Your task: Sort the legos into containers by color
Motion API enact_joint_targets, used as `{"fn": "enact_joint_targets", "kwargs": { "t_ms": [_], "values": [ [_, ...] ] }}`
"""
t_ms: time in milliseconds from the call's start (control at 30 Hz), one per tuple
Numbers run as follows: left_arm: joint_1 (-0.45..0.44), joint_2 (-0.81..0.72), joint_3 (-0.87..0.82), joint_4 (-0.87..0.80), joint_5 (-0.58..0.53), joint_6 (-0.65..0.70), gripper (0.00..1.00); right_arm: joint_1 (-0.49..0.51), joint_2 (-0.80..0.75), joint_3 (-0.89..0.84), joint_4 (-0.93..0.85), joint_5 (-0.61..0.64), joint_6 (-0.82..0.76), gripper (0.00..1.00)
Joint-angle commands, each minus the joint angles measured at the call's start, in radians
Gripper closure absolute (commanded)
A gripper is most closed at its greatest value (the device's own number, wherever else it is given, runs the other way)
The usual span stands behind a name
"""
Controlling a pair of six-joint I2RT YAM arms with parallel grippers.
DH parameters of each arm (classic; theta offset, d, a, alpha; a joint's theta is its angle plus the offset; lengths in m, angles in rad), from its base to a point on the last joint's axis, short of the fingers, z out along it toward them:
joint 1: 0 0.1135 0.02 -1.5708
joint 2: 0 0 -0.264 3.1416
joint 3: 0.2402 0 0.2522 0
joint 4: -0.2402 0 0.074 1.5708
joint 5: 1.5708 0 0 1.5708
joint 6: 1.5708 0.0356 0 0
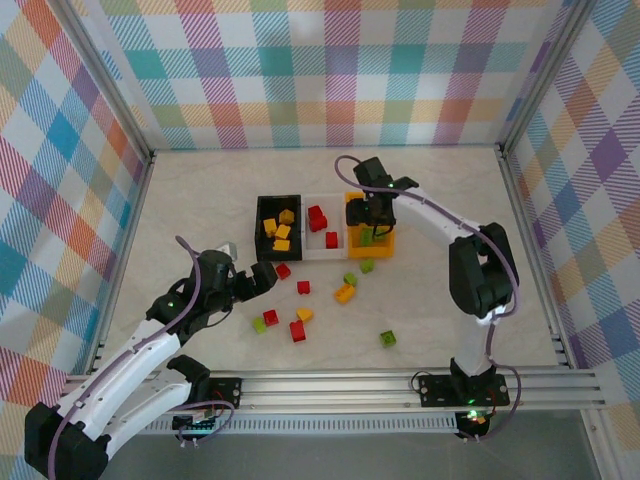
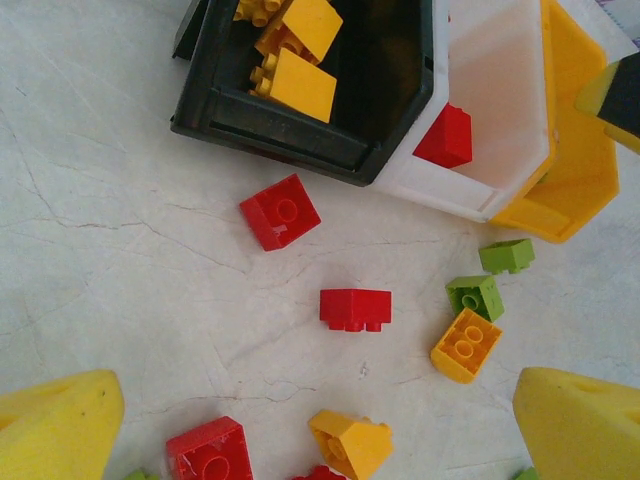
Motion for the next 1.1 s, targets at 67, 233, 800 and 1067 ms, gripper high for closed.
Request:
{"fn": "enact_joint_targets", "kwargs": {
  "t_ms": [67,233,800,1067],
  "values": [
    [0.01,-0.016,-0.004,-0.019,0.005,-0.015,0.0,0.015,-0.217,-0.161,-0.003,-0.058,0.044,0.27],
    [0.012,-0.016,-0.011,-0.011,0.014,-0.019,0.0,0.075,-0.46,-0.418,-0.028,-0.101,0.079,0.27],
    [0.015,0.04,-0.052,0.068,0.033,-0.033,0.0,0.373,-0.63,-0.845,-0.177,-0.199,0.302,0.27],
    [0.016,0.058,-0.055,0.076,0.035,-0.035,0.0,0.394,-0.534,-0.825,-0.1,-0.172,0.291,0.38]
  ]
}}
